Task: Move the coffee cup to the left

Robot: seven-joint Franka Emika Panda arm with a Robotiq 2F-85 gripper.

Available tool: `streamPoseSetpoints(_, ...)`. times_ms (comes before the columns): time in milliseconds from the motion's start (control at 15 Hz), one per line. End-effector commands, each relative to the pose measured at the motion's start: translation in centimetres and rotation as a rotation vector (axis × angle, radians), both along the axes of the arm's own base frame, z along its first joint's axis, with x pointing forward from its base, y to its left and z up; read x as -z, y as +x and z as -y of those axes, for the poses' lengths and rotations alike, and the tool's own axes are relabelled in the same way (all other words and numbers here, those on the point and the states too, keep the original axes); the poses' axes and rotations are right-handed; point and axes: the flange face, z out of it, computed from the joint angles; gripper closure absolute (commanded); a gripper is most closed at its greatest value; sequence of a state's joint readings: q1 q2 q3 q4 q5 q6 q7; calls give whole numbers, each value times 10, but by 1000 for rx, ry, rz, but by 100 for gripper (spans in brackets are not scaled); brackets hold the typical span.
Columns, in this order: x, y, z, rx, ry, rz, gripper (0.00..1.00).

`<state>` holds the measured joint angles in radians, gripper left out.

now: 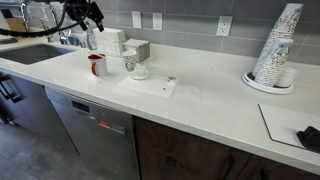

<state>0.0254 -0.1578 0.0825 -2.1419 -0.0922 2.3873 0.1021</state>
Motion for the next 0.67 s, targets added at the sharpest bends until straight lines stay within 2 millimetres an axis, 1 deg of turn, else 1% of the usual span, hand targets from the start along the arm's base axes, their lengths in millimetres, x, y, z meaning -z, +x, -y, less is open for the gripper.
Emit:
streamPoseSetpoints(0, 13, 47, -7, 37, -26, 35, 0)
streamPoseSetpoints(200, 26, 72, -17, 81, -25, 86, 0)
streamPoseSetpoints(400, 43, 90, -32, 140, -8, 126, 0)
streamPoseSetpoints(467, 45, 91, -37, 152, 20, 87, 0)
streamPoseSetpoints(533, 38, 80, -28, 122, -1, 99, 0)
streamPoseSetpoints(600, 43, 84, -33, 129, 7, 94, 0)
